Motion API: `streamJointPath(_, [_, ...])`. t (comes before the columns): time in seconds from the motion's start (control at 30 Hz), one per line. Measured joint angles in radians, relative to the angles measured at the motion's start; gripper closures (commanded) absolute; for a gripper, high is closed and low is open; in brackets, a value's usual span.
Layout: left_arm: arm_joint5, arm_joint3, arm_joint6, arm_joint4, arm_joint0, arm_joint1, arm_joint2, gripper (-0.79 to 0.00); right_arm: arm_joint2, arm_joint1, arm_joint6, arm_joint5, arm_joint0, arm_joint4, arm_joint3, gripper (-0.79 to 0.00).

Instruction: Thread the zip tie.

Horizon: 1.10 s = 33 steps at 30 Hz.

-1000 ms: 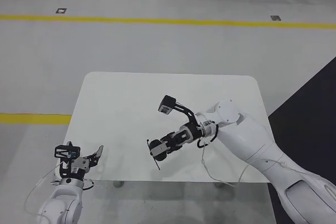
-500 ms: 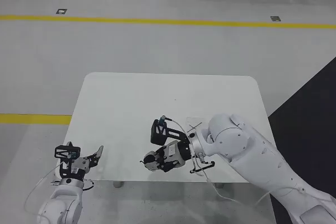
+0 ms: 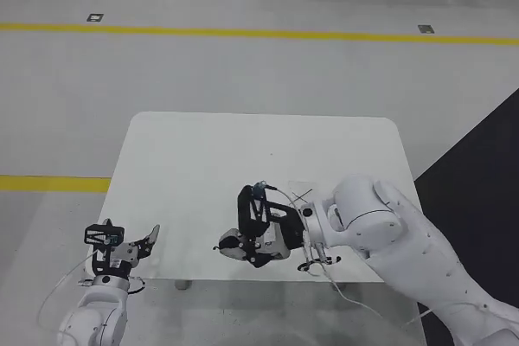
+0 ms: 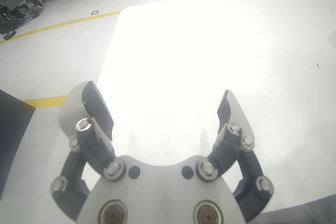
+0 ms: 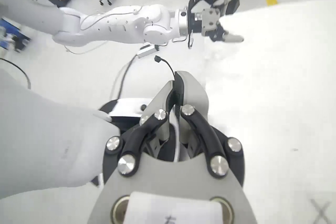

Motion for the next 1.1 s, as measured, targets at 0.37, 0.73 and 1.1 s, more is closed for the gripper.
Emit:
streamJointPath(0.37, [0.000, 0.000, 0.000, 0.000, 0.000, 0.000, 0.000, -0.785, 0.249, 0.047, -0.350, -0.409, -0.177, 0.071, -0.168, 0.000])
streamJointPath(0.73, [0.000, 0.000, 0.000, 0.000, 0.000, 0.000, 0.000, -0.785, 0.314, 0.073, -0.323, -0.406, -0.198, 0.105, -0.223, 0.000])
streamJointPath(1.1, [0.000, 0.000, 0.000, 0.000, 0.000, 0.000, 0.000, -0.785, 0.514, 0.063, -0.494, -0.377, -0.210, -0.230, -0.370, 0.000])
